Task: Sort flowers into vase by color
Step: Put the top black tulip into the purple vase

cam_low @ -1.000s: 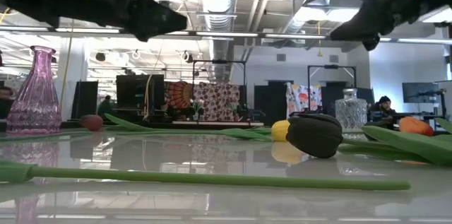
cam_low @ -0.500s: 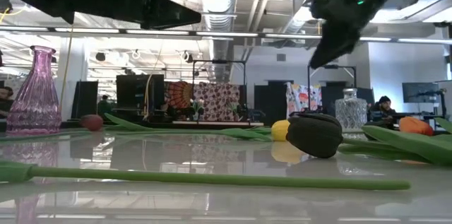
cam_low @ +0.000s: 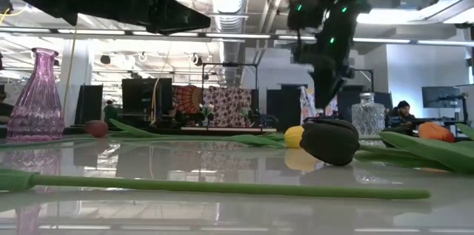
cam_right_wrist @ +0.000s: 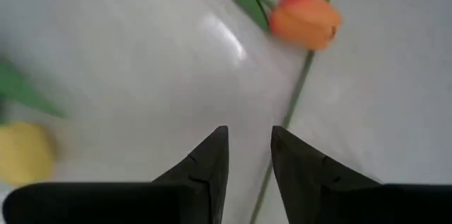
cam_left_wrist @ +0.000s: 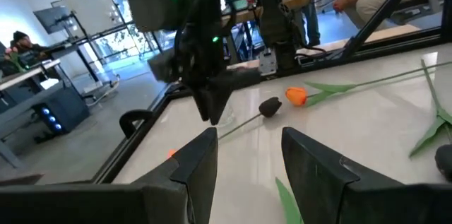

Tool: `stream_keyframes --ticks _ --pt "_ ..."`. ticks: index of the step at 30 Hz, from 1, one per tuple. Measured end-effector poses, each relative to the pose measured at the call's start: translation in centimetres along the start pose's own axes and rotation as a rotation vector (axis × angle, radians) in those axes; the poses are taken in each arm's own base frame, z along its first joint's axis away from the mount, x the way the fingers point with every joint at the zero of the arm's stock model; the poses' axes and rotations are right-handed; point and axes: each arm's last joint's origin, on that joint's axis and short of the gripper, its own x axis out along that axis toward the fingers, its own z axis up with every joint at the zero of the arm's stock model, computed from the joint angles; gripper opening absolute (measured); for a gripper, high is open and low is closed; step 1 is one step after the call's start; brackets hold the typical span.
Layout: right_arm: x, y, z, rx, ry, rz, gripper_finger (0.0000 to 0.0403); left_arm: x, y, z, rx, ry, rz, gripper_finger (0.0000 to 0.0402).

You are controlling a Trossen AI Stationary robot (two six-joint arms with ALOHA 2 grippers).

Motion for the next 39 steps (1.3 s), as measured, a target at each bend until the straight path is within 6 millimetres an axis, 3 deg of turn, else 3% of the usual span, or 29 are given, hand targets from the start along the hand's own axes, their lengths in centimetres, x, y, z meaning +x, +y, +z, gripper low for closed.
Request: stream_keyframes --ticks 10,18,24,31,35,39 --pt "5.9 -3.2 0.5 0.027 0.222 -0.076 0.0137 0.0 -0.1 -0.4 0.005 0.042 -0.010 0.0149" --pt "7.1 -3.5 0.6 0.018 0.257 -0.059 0.0137 0.0 -0.1 -0.4 0.006 0.043 -0.007 0.0149" --pt "7.0 -3.3 0.8 0.012 0.253 -0.055 0.0121 0.0 -0.1 -0.4 0.007 0.045 -0.005 0.0149" --pt "5.8 -3.1 2.4 0.017 0.228 -0.052 0.0018 0.0 -0.1 -0.4 -0.004 0.046 -0.005 0.0149" --pt "3.8 -3.3 4.0 0.022 0.137 -0.108 0.0023 0.0 -0.1 -0.4 -0.012 0.046 -0.004 0.0149" --pt "0.4 -3.5 5.7 0.040 -0.028 -0.177 0.0016 0.0 -0.1 -0.5 -0.012 0.051 -0.006 0.0149"
